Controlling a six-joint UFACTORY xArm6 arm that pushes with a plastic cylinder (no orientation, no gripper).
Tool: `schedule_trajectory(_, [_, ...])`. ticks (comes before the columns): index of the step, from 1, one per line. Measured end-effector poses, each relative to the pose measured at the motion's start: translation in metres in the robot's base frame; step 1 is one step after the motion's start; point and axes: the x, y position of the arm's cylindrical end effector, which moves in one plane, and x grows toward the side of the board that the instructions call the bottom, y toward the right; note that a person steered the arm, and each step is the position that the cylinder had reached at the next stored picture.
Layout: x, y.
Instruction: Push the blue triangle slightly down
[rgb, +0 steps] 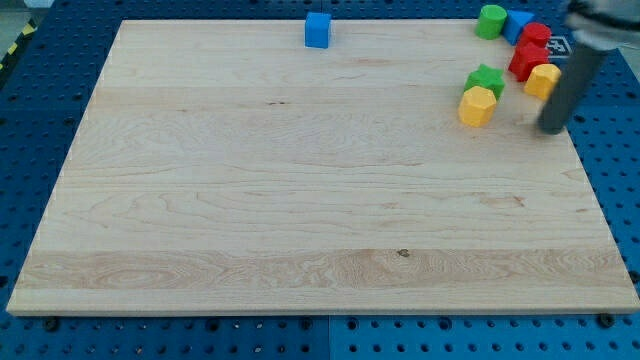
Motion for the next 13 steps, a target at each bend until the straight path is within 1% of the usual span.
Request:
schedule_trajectory(1, [-0.020, 0.033])
schedule_trajectory(3, [-0.126, 0.032])
schedule_trajectory(4, [-0.165, 0.032])
schedule_trajectory(5, [-0.190, 0.032])
schedule_trajectory(6, [-0.200, 0.025])
schedule_trajectory(9, [-0.201, -0.017])
schedule_trajectory(13, [-0.200, -0.023])
